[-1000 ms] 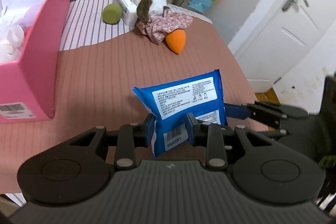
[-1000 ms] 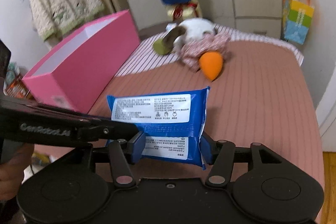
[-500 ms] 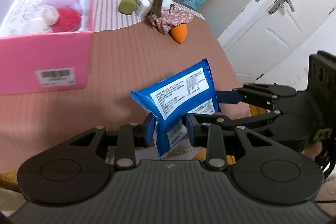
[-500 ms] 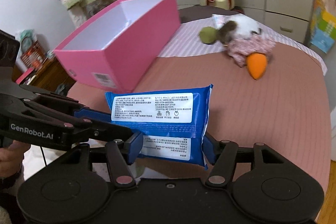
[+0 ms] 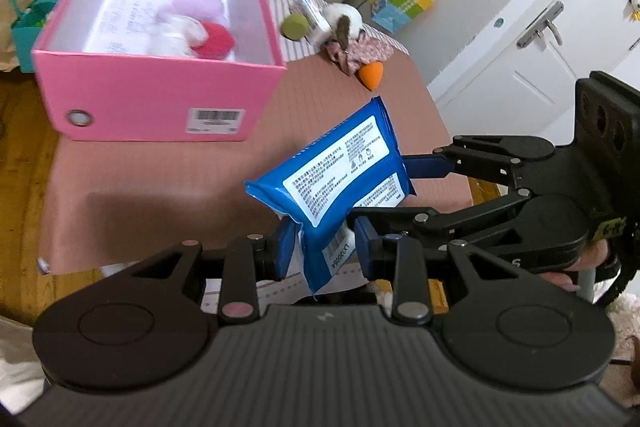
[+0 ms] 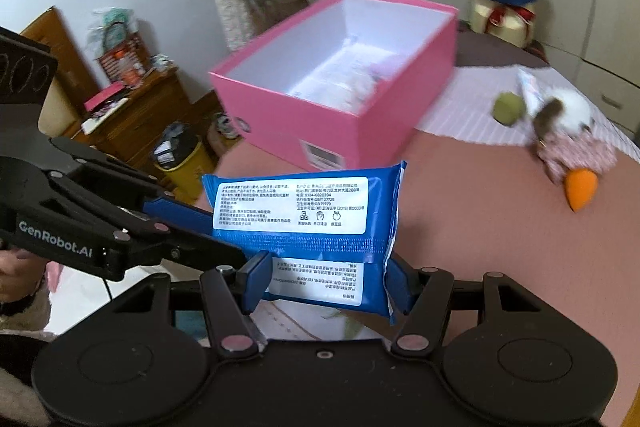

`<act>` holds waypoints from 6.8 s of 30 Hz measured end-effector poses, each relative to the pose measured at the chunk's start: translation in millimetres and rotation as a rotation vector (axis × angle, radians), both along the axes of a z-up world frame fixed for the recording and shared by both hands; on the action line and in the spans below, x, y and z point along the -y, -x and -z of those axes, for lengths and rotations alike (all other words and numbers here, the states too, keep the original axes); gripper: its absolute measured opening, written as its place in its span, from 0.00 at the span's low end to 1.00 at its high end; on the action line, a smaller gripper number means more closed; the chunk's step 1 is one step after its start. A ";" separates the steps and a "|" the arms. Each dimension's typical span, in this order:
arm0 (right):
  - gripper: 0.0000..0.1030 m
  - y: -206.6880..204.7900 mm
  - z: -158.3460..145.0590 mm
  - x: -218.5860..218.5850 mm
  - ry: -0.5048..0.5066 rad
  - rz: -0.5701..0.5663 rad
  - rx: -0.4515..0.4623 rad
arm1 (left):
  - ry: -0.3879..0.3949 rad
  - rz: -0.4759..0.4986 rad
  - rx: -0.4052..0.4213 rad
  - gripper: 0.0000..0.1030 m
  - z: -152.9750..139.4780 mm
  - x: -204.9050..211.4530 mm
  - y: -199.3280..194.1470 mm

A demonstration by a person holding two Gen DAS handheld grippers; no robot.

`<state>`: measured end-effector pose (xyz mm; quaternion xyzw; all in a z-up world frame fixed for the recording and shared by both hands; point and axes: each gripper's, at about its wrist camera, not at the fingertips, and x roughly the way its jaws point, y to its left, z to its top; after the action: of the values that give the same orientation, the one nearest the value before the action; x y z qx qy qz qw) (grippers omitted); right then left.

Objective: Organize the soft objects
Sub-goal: 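Carry the wipes pack over the pink box with both grippers, then drop the wipes pack into the pink box and open the grippers, then move both grippers back to the orange sponge and pink floral scrunchie, then grasp the orange makeup sponge with the right gripper while the left grasps the pink floral scrunchie, then lift the sponge in the right gripper and scrunchie in the left toward the box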

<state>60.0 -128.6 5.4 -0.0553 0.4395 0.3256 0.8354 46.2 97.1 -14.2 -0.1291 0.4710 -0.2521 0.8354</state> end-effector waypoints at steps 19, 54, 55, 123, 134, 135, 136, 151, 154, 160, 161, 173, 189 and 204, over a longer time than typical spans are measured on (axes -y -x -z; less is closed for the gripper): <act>0.66 -30.2 -48.8 -54.2 -0.083 -0.060 0.107 | 0.005 -0.110 0.132 0.29 -52.9 -59.6 -20.4; 0.66 -260.5 9.4 -128.8 -0.063 -0.400 0.044 | -0.174 -0.338 0.184 0.29 9.1 -76.1 -171.3; 0.66 -263.4 9.6 -128.4 -0.066 -0.409 0.040 | -0.181 -0.332 0.192 0.29 8.1 -75.0 -169.8; 0.66 -137.8 82.1 169.3 -0.001 0.148 0.293 | -0.048 -0.065 0.223 0.58 41.1 190.9 -165.2; 0.66 -177.4 108.8 161.7 -0.011 0.153 0.270 | 0.008 -0.225 0.151 0.64 76.2 225.0 -220.8; 0.66 -179.4 110.5 161.4 -0.011 0.157 0.272 | 0.001 -0.236 0.154 0.64 77.9 226.9 -223.6; 0.66 -181.7 111.9 161.3 -0.013 0.160 0.273 | -0.006 -0.246 0.159 0.65 79.1 228.5 -226.2; 0.66 -181.6 121.5 152.6 0.019 0.170 0.326 | -0.029 -0.334 0.143 0.71 96.1 243.2 -246.7; 0.64 -178.5 122.1 152.6 0.028 0.189 0.338 | -0.025 -0.325 0.137 0.65 97.4 240.8 -245.6; 0.38 -169.8 122.4 156.3 0.001 0.201 0.344 | 0.017 -0.301 0.121 0.37 98.0 236.6 -243.2; 0.38 -168.6 122.5 155.8 0.000 0.206 0.346 | 0.021 -0.297 0.122 0.33 97.8 236.8 -241.9; 0.36 -149.0 123.1 148.0 0.015 0.287 0.356 | 0.137 -0.324 0.099 0.18 103.5 220.2 -225.1; 0.37 -113.2 116.8 167.8 0.058 0.419 0.369 | 0.052 -0.265 0.116 0.17 91.3 204.3 -197.9; 0.37 -114.3 116.6 172.9 0.042 0.444 0.370 | -0.112 -0.186 0.253 0.62 87.5 219.1 -178.8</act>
<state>174.4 -301.6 -111.2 -0.0334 0.2875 0.1100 0.9509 224.9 -122.0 -101.7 -0.0924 0.3614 -0.1614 0.9137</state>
